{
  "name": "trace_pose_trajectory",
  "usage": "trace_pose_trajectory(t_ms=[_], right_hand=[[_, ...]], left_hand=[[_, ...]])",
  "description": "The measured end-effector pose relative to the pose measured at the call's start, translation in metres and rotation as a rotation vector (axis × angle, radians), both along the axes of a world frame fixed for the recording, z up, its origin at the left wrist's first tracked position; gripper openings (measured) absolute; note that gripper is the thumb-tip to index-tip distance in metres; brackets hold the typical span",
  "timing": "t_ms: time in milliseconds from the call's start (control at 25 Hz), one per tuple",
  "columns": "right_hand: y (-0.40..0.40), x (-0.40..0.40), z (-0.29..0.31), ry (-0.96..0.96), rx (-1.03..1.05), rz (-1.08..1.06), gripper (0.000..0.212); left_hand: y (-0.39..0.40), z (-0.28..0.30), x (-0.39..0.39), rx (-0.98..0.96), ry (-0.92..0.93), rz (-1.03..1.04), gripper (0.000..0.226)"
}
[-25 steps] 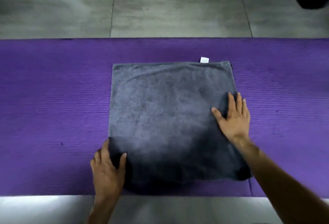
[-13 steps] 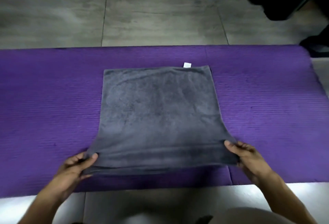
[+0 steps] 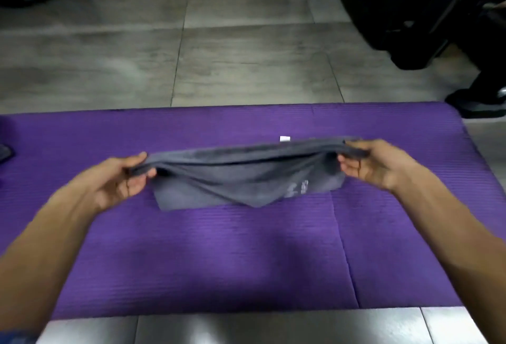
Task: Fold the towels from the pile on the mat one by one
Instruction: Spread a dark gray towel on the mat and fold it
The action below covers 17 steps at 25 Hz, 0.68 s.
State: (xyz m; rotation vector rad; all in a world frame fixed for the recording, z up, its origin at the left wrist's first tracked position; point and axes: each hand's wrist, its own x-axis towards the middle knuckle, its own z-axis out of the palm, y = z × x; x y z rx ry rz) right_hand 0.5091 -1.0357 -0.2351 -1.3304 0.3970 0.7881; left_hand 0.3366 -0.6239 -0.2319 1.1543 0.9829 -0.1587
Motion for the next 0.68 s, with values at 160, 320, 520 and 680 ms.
trace_pose_trajectory(t_ms=[160, 320, 520, 680], right_hand=[[0.046, 0.082, 0.065, -0.215, 0.078, -0.132, 0.005], [0.041, 0.101, 0.102, -0.323, 0.058, -0.15, 0.015], [0.015, 0.057, 0.048, -0.214, -0.055, -0.174, 0.015], [-0.02, -0.008, -0.05, -0.058, -0.205, -0.178, 0.018]], left_hand=[[0.026, 0.072, 0.085, 0.096, -0.281, 0.154, 0.02], [0.029, 0.121, 0.1, 0.188, -0.34, 0.106, 0.019], [0.012, 0.052, 0.058, 0.202, -0.149, 0.055, 0.018], [-0.016, -0.043, -0.012, 0.182, 0.038, 0.029, 0.009]])
